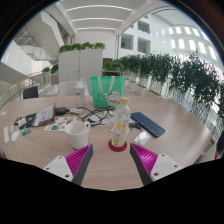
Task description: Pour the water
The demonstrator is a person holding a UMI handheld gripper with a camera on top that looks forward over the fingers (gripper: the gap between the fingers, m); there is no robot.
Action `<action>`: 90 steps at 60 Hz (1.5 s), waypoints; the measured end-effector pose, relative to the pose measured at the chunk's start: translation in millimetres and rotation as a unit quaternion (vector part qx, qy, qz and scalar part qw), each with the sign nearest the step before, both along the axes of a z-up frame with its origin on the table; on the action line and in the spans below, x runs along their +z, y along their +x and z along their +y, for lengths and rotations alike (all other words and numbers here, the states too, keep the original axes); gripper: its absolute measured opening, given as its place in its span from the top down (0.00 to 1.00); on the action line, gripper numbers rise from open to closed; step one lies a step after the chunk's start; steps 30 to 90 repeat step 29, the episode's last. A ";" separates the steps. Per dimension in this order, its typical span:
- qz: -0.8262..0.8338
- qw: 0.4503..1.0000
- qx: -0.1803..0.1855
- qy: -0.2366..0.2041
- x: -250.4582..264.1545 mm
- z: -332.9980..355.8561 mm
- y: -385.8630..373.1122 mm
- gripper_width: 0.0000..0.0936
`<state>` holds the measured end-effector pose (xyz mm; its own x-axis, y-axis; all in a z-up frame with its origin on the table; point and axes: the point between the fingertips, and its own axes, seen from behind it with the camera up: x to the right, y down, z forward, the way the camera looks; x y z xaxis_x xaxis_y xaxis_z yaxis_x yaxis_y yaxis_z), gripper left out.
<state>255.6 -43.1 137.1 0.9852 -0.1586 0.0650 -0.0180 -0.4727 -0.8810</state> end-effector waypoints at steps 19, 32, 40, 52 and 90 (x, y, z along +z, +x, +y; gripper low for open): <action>0.012 0.999 -0.045 0.012 86.3 -118.6 -70.2 0.11; 0.000 0.999 -0.042 0.015 119.4 -163.0 -112.6 0.11; 0.000 0.999 -0.042 0.015 119.4 -163.0 -112.6 0.11; 0.000 0.999 -0.042 0.015 119.4 -163.0 -112.6 0.11; 0.000 0.999 -0.042 0.015 119.4 -163.0 -112.6 0.11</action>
